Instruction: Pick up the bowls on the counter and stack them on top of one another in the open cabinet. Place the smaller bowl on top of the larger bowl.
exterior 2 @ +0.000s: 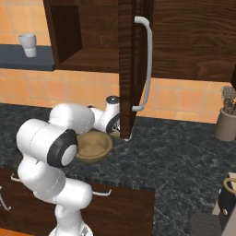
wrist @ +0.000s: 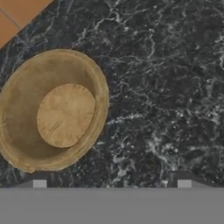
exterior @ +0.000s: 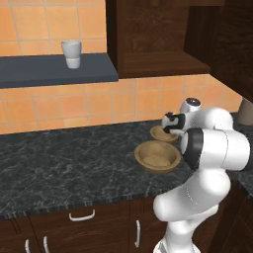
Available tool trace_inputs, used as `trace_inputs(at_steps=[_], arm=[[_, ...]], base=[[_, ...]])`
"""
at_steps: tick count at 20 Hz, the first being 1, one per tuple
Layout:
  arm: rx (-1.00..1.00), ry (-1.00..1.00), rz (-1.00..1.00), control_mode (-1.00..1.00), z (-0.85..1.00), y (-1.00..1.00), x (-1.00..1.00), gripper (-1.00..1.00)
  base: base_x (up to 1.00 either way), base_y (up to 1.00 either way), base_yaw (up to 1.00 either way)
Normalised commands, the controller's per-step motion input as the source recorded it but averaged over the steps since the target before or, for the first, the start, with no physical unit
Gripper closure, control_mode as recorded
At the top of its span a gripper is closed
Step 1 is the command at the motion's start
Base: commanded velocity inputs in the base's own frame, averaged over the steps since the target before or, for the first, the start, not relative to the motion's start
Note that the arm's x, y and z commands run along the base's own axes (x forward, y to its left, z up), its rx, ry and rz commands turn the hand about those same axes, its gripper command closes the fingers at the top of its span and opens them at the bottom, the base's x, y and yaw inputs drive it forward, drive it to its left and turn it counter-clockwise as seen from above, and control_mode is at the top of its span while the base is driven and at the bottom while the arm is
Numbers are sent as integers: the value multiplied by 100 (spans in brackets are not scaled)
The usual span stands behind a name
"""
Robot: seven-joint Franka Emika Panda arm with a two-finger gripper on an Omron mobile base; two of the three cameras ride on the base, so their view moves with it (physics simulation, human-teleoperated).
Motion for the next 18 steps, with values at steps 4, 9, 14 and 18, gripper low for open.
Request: trace_inputs(at_steps=[4, 9, 14, 18], arm=[[7, 3, 0, -100, -41, -22, 40, -100], [4, 6, 0, -100, -24, -13, 59, -100], [0, 5, 0, -100, -25, 0, 55, -100], [0, 6, 0, -100, -36, 0, 34, -100]], base=[[0, 0, 0], [0, 0, 0], [0, 0, 0], [0, 0, 0]])
